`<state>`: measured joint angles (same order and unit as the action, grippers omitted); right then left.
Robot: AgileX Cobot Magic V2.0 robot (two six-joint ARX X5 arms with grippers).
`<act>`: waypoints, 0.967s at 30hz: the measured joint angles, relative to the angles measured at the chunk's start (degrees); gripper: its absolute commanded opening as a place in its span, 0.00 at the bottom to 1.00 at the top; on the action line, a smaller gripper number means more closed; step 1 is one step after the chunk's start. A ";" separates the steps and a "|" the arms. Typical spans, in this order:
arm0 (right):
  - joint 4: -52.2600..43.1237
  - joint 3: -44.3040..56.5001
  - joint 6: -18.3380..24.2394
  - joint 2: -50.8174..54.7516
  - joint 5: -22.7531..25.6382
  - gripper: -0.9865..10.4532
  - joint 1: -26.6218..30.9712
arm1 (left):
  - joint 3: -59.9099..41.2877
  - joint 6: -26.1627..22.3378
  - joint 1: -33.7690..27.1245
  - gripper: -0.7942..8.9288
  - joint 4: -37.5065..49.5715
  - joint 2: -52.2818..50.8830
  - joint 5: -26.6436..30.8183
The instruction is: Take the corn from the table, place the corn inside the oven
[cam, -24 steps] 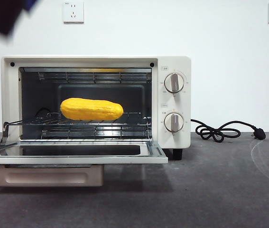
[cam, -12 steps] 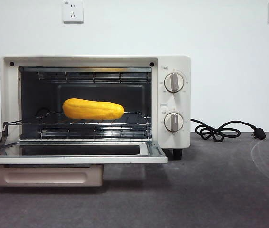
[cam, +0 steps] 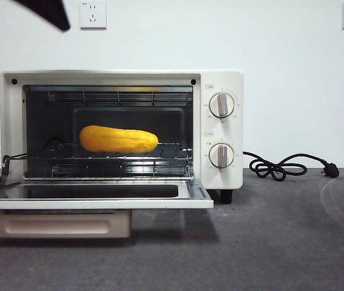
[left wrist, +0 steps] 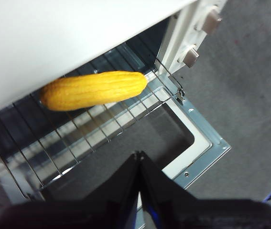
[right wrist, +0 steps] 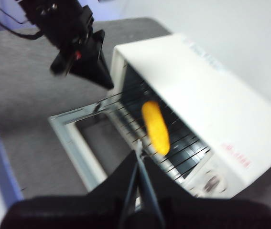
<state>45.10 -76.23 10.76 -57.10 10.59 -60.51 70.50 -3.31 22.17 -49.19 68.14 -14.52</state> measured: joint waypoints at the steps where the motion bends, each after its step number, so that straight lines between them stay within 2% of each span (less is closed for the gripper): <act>1: 0.79 0.00 -0.35 0.00 -2.82 0.07 2.19 | -0.81 -0.13 -2.62 0.07 0.48 -0.11 -3.23; 3: 2.93 0.00 -0.74 -0.44 -9.09 0.07 7.37 | -2.95 -0.17 -8.81 0.07 0.81 -0.61 -10.60; 6: 5.03 0.00 -1.05 -1.68 -16.90 0.07 14.10 | -6.62 -0.59 -17.53 0.07 0.76 -1.66 -17.66; 12: 7.28 0.00 -1.14 -3.78 -24.96 0.07 23.41 | -11.96 -3.32 -32.20 0.07 -0.79 -3.63 -26.64; 20: 9.38 0.00 -0.22 -8.04 -34.69 0.07 32.26 | -23.19 -4.57 -41.92 0.07 5.81 -2.16 -27.02; 23: 9.97 0.00 0.42 -9.66 -36.22 0.07 33.29 | -27.10 -4.57 -42.42 0.07 6.43 1.01 -26.99; 29: 10.34 0.00 0.85 -12.72 -36.65 0.07 33.64 | -27.45 -4.50 -42.69 0.07 6.71 10.93 -26.99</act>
<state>55.44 -76.23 11.62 -69.82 -26.06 -26.87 43.05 -7.81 -20.51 -42.48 79.07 -41.52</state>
